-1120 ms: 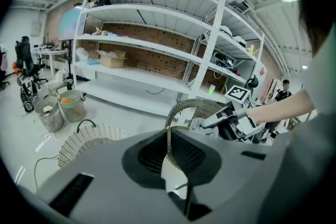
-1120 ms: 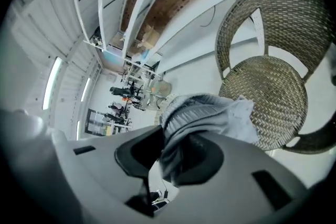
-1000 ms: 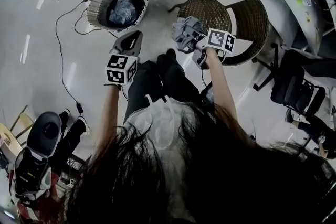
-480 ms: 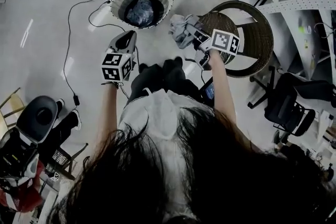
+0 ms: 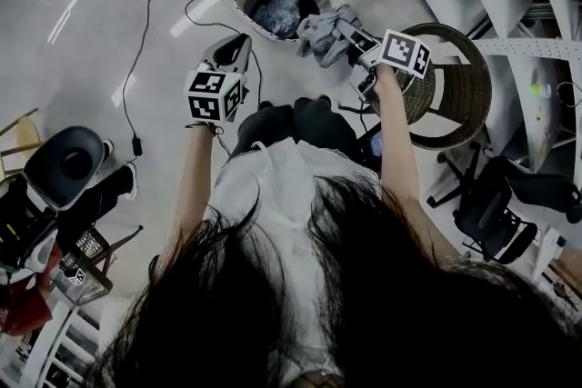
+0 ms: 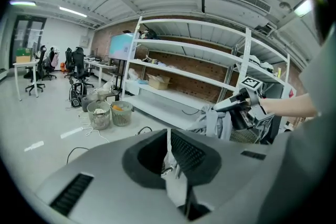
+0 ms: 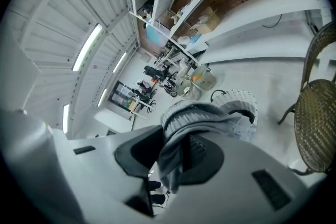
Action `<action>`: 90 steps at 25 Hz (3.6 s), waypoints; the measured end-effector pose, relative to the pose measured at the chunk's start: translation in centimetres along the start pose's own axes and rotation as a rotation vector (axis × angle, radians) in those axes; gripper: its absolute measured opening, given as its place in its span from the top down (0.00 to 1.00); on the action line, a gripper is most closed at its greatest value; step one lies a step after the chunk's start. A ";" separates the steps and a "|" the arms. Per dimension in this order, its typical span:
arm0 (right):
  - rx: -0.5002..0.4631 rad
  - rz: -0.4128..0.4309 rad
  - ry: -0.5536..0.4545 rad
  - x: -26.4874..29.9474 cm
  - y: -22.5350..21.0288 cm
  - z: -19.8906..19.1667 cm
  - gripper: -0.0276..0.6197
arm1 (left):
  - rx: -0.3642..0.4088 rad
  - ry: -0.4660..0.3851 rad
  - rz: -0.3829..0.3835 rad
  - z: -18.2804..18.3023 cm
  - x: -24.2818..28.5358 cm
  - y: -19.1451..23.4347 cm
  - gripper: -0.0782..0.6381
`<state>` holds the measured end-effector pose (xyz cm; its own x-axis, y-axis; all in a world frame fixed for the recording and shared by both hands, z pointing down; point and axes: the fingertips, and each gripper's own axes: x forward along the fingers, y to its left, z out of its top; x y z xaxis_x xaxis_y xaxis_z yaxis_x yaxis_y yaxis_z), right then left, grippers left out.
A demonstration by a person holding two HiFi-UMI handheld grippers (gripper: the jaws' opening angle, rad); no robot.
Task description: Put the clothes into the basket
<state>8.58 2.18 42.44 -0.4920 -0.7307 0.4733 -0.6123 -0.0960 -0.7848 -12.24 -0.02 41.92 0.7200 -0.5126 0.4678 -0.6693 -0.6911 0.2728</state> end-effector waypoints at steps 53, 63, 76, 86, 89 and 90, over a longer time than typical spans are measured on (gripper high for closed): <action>-0.170 -0.408 0.704 27.8 -34.2 -3.8 0.81 | -0.301 0.288 0.210 -9.9 24.5 13.6 0.86; -0.466 -0.507 0.801 27.7 -38.6 -3.9 0.57 | -0.348 0.364 0.226 -14.5 24.2 13.7 0.86; -0.367 -0.379 0.669 28.0 -35.6 -3.3 0.57 | -0.327 0.335 0.197 -13.7 24.3 12.1 0.86; -0.429 -0.264 0.590 24.8 -28.8 -2.4 0.57 | -0.264 0.315 0.183 -12.6 19.7 10.9 0.86; -0.427 -0.225 0.515 23.5 -24.8 -1.3 0.57 | -0.256 0.285 0.195 -11.1 17.5 10.5 0.86; -0.429 -0.211 0.488 23.2 -23.4 -0.9 0.57 | -0.254 0.267 0.199 -10.4 16.8 10.4 0.86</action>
<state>10.94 -11.92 72.10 -0.4966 -0.3275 0.8038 -0.8672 0.1473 -0.4757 -9.00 -10.55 61.38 0.5212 -0.4504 0.7249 -0.8389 -0.4266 0.3381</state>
